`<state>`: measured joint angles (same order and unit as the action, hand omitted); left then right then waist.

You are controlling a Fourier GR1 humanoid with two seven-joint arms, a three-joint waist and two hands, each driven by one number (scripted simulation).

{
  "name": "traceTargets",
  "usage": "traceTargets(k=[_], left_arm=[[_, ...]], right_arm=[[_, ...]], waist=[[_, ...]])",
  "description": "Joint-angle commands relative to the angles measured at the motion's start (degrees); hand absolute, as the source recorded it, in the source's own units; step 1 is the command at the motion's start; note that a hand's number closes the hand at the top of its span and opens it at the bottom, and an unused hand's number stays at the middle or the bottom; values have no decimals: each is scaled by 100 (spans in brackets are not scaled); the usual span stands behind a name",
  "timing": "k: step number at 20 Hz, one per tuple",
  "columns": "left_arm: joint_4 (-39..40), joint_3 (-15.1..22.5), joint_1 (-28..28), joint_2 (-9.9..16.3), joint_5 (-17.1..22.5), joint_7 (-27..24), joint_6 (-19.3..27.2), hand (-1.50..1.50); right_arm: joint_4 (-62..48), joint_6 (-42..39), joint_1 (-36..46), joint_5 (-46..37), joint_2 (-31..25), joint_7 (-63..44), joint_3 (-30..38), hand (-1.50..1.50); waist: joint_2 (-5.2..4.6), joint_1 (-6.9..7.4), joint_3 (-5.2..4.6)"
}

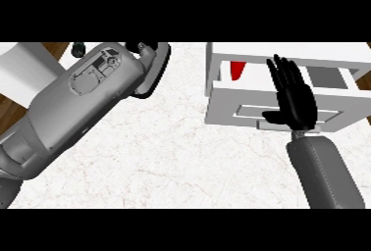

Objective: Pick up the can, place it into the drawer and close the drawer

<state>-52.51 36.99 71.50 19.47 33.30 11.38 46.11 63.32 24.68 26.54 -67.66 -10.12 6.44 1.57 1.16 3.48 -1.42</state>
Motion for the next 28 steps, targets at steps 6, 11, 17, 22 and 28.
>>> traceTargets(k=[6, 11, 17, 22, 28], left_arm=[[-704, -19, -378, 504, -120, 418, -116, -150], [-1336, -51, -930, 746, -175, 413, -89, -150], [-1684, -61, -1554, 845, -308, 175, -149, -150], [-2061, -72, -1645, 980, -382, 443, -57, -150], [-2510, -101, -2083, 1172, -454, 366, -129, -150]], right_arm=[[-1913, 1047, 978, -33, 232, 111, 489, -150], [-2862, 1207, 1982, -134, 19, -20, 816, -150], [-3856, 1544, 2791, -142, -118, 103, 1055, -150], [-4373, 1880, 3203, -296, -64, -203, 1129, -150], [-4718, 1747, 3642, -166, -216, -54, 1313, -150]], waist=[[-178, 11, 156], [-193, 105, 151], [-250, 123, 152], [-260, 197, 156], [-279, 251, 157]])
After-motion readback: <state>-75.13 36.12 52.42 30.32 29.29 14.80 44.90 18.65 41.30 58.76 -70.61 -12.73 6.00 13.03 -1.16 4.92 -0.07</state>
